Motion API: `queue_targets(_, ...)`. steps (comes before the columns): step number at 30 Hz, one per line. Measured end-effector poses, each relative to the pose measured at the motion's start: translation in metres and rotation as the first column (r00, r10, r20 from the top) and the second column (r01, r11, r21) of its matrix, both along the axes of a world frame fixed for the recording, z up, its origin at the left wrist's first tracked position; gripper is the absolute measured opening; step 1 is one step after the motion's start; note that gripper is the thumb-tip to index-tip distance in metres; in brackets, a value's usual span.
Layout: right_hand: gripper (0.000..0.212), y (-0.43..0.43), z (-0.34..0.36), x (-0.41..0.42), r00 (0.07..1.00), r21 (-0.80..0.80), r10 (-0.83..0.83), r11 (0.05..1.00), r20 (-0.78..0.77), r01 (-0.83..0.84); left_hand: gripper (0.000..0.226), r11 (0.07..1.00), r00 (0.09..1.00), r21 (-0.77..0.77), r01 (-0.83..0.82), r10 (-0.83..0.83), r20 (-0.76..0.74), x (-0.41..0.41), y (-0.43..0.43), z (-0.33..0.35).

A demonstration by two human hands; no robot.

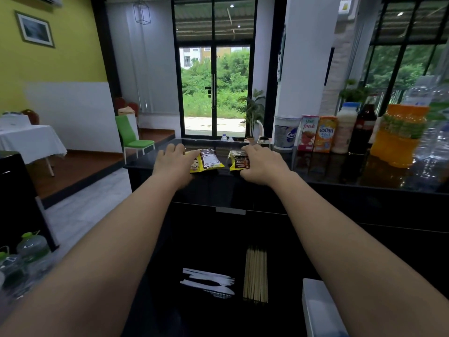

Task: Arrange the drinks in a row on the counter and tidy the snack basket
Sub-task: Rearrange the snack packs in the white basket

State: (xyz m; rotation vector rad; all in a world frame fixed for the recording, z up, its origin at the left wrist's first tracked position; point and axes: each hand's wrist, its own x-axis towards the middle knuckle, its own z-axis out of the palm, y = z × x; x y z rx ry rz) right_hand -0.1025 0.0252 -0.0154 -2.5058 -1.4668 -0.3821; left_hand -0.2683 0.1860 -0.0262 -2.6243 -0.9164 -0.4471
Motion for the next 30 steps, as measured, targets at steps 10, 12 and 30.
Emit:
queue_targets(10, 0.056, -0.037, -0.018, -0.008, 0.974, 0.125, 0.098, 0.984, 0.206, -0.125, 0.064, 0.998, 0.975, -0.014, 0.056, -0.052, 0.214, -0.001, -0.050, -0.022)
queue_targets(12, 0.055, -0.048, -0.023, -0.015, 0.974, 0.165, 0.091, 0.978, 0.206, -0.126, 0.060, 0.999, 0.974, -0.008, 0.049, -0.046, 0.224, -0.005, -0.059, -0.023)
queue_targets(30, 0.041, -0.210, -0.076, -0.065, 0.981, 0.082, -0.193, 0.978, 0.014, 0.191, 0.029, 0.818, 0.926, -0.435, 0.376, -0.325, 0.191, -0.026, -0.199, -0.074)
